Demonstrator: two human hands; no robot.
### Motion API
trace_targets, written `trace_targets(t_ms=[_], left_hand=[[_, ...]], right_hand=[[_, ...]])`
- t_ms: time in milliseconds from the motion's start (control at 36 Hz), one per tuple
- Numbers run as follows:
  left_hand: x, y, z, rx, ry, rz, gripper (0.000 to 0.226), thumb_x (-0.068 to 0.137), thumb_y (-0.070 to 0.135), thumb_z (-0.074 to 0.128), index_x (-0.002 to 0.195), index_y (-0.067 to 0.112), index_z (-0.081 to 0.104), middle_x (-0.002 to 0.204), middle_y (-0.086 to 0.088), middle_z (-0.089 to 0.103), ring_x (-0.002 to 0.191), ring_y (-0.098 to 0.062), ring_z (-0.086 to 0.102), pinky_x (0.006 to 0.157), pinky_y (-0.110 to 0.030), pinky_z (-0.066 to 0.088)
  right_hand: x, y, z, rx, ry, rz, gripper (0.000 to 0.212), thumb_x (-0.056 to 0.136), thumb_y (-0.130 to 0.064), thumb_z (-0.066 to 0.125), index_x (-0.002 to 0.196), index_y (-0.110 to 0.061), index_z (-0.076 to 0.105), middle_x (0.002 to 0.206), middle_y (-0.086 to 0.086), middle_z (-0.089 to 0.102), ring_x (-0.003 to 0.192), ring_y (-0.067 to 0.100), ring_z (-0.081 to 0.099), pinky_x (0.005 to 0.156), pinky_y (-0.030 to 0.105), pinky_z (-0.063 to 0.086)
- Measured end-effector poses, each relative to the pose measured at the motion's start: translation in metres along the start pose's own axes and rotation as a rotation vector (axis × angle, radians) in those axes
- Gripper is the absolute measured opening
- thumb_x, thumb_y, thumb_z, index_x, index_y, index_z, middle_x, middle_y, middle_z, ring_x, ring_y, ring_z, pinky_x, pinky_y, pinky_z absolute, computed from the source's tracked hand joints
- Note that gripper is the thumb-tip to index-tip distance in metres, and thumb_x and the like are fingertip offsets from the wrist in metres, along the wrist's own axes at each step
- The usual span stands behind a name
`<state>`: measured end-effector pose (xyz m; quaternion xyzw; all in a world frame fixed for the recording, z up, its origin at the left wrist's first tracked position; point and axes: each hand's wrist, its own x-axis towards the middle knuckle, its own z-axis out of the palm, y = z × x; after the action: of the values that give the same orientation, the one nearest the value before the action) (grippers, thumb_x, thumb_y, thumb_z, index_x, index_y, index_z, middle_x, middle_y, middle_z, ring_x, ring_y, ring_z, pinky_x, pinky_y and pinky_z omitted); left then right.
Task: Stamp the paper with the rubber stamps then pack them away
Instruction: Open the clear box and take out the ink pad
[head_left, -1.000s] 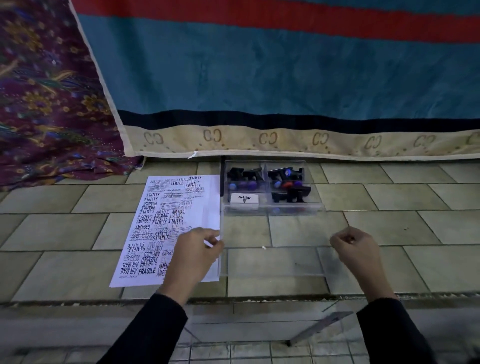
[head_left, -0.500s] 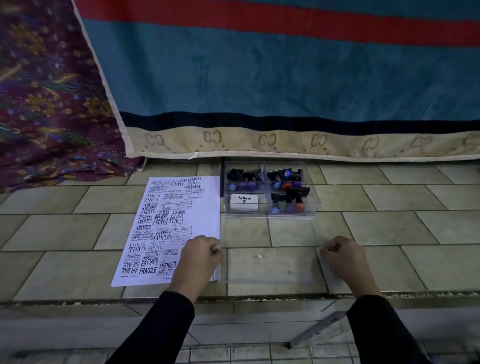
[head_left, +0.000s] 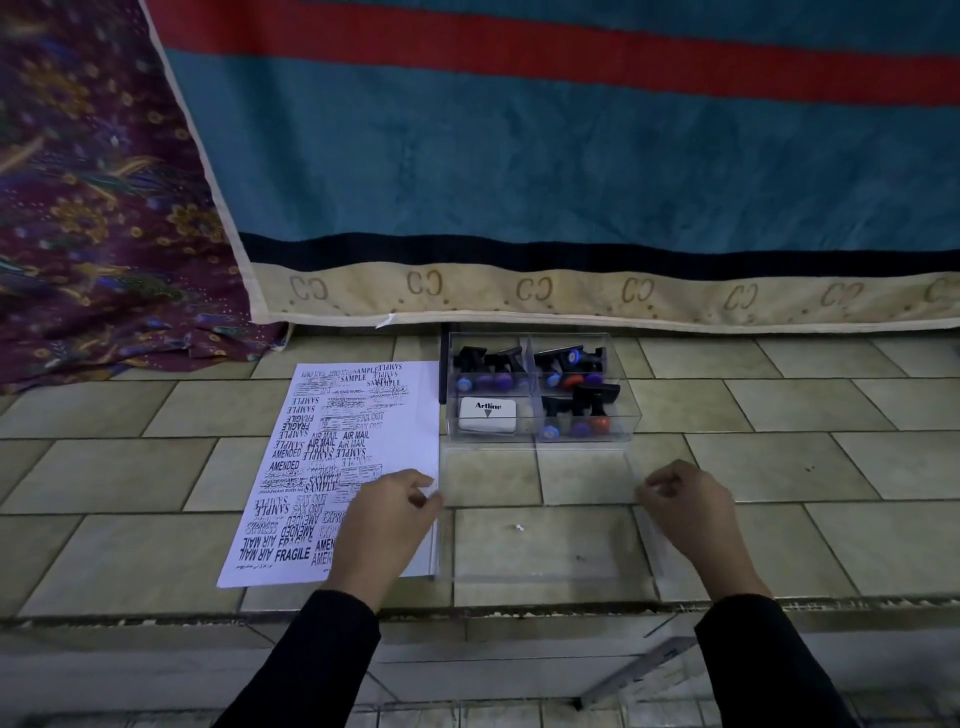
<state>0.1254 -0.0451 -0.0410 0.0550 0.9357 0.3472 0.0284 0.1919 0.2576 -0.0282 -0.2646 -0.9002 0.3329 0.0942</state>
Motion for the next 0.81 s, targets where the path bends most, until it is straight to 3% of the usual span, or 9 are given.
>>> trace_targets(t_ms=[56, 167, 222, 361, 444, 556, 667, 806], left_hand=[[0.004, -0.005, -0.006, 0.043, 0.071, 0.053, 0.025, 0.092, 0.037, 0.061, 0.113, 0.025, 0.068, 0.084, 0.018, 0.062, 0.077, -0.004, 0.061, 0.064, -0.022, 0.046], [0.015, -0.022, -0.013, 0.102, 0.184, 0.157, 0.027, 0.093, 0.023, 0.061, 0.118, 0.017, 0.068, 0.109, 0.003, 0.064, 0.101, -0.019, 0.059, 0.084, -0.037, 0.052], [0.021, -0.033, -0.012, 0.185, 0.189, 0.165, 0.028, 0.092, 0.02, 0.062, 0.119, 0.016, 0.067, 0.118, -0.001, 0.063, 0.107, -0.022, 0.056, 0.09, -0.04, 0.048], [0.024, -0.055, -0.005, 0.271, 0.214, 0.132, 0.03, 0.093, 0.024, 0.06, 0.123, 0.02, 0.066, 0.133, 0.002, 0.057, 0.124, -0.022, 0.047, 0.103, -0.042, 0.031], [0.023, -0.06, 0.0, 0.259, 0.238, 0.141, 0.029, 0.093, 0.025, 0.06, 0.121, 0.02, 0.066, 0.134, 0.002, 0.058, 0.124, -0.022, 0.048, 0.105, -0.042, 0.03], [0.024, -0.061, 0.002, 0.267, 0.237, 0.135, 0.029, 0.094, 0.026, 0.06, 0.121, 0.02, 0.066, 0.133, 0.002, 0.058, 0.124, -0.023, 0.048, 0.106, -0.043, 0.03], [0.024, -0.062, 0.002, 0.275, 0.25, 0.156, 0.028, 0.093, 0.024, 0.061, 0.12, 0.019, 0.067, 0.131, 0.0, 0.06, 0.122, -0.024, 0.05, 0.103, -0.044, 0.033], [0.023, -0.061, 0.002, 0.278, 0.246, 0.14, 0.037, 0.093, 0.034, 0.046, 0.12, 0.02, 0.066, 0.132, 0.002, 0.059, 0.123, -0.023, 0.048, 0.104, -0.042, 0.032]], right_hand=[[0.004, -0.02, 0.003, 0.026, 0.018, -0.103, 0.011, 0.079, -0.017, 0.07, 0.083, -0.019, 0.06, 0.075, -0.004, 0.061, 0.065, 0.007, 0.054, 0.053, 0.012, 0.034], [0.018, -0.069, 0.023, 0.053, -0.049, -0.321, 0.016, 0.081, -0.015, 0.069, 0.095, -0.02, 0.064, 0.089, -0.007, 0.062, 0.072, 0.005, 0.056, 0.061, 0.011, 0.038], [0.027, -0.093, 0.036, 0.03, -0.098, -0.4, 0.022, 0.081, -0.013, 0.069, 0.103, -0.015, 0.066, 0.098, -0.003, 0.06, 0.079, 0.007, 0.054, 0.069, 0.01, 0.039], [0.049, -0.132, 0.061, -0.125, -0.264, -0.578, 0.034, 0.085, -0.017, 0.067, 0.118, -0.009, 0.061, 0.12, 0.009, 0.062, 0.111, 0.02, 0.057, 0.095, 0.026, 0.042], [0.06, -0.145, 0.066, -0.161, -0.346, -0.583, 0.039, 0.084, -0.02, 0.069, 0.12, -0.007, 0.061, 0.121, 0.012, 0.063, 0.112, 0.024, 0.057, 0.097, 0.033, 0.044], [0.074, -0.154, 0.068, -0.091, -0.362, -0.524, 0.031, 0.088, -0.021, 0.065, 0.113, -0.003, 0.065, 0.11, 0.015, 0.066, 0.103, 0.026, 0.061, 0.093, 0.036, 0.047], [0.081, -0.155, 0.077, -0.2, -0.406, -0.533, 0.031, 0.083, -0.019, 0.07, 0.109, -0.002, 0.066, 0.109, 0.014, 0.066, 0.102, 0.025, 0.06, 0.093, 0.039, 0.048], [0.088, -0.159, 0.088, -0.306, -0.424, -0.545, 0.044, 0.078, -0.022, 0.075, 0.116, -0.006, 0.063, 0.116, 0.012, 0.062, 0.108, 0.025, 0.057, 0.094, 0.037, 0.047]])
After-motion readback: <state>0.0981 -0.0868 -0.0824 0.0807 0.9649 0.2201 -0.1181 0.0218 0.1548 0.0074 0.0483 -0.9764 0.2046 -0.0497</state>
